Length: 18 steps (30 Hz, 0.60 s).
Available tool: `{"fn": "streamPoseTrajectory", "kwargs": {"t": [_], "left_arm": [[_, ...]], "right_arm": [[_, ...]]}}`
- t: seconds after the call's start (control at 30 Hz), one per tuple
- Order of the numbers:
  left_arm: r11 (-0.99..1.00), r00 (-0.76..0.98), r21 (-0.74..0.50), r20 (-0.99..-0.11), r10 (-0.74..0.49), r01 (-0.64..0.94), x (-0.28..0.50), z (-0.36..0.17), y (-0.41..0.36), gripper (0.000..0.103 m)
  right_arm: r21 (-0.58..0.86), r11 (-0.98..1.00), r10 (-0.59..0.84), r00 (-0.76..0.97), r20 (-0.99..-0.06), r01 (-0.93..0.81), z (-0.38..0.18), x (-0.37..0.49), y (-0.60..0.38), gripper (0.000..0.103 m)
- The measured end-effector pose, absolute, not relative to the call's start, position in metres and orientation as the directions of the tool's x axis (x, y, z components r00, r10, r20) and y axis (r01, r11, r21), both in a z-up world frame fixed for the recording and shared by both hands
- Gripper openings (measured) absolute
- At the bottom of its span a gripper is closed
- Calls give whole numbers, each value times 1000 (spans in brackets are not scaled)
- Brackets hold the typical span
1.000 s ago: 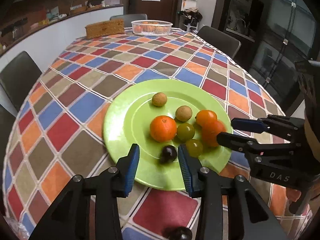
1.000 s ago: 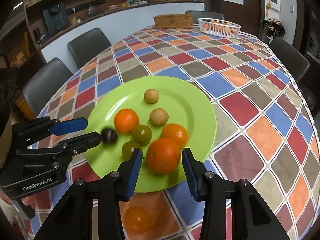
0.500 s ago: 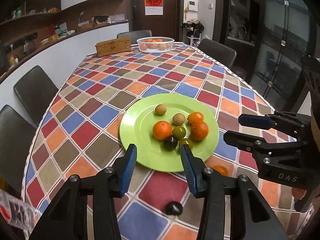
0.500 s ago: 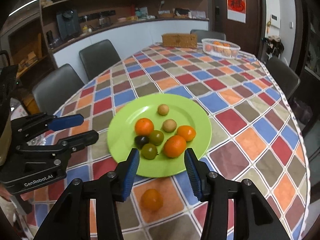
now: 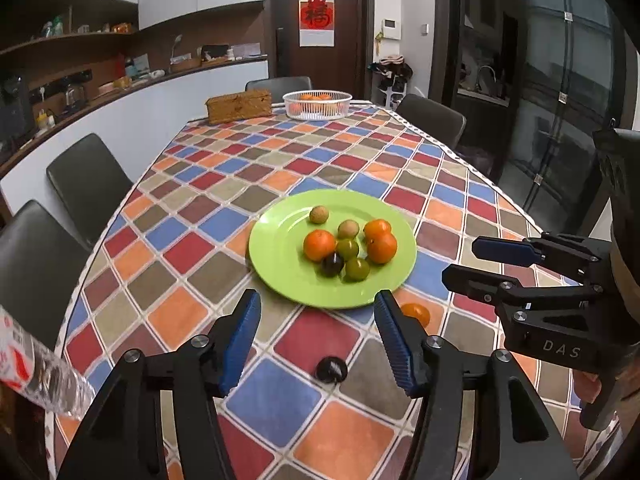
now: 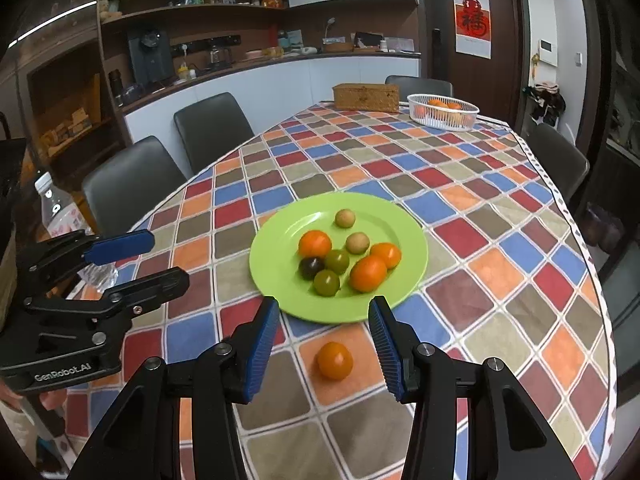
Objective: Organize fruits
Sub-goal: 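Withdraw both tools toward the remaining plum and small mandarin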
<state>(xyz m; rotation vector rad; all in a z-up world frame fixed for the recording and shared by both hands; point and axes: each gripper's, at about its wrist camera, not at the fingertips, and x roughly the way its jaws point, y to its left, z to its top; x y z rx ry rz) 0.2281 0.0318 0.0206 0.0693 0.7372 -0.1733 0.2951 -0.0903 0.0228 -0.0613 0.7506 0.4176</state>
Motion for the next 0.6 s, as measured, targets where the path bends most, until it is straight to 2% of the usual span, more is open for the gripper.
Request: {"fn": "streamPoseTrajectory", "kwargs": {"t": [0.43, 0.6], "left_arm": [[986, 659, -33, -740, -136, 166, 213, -25, 32, 58], [985, 661, -15, -740, -126, 170, 212, -43, 30, 58]], "right_arm": [[110, 921, 326, 585, -743, -374, -18, 283, -96, 48], [104, 922, 312, 558, -769, -372, -35, 282, -96, 48]]}}
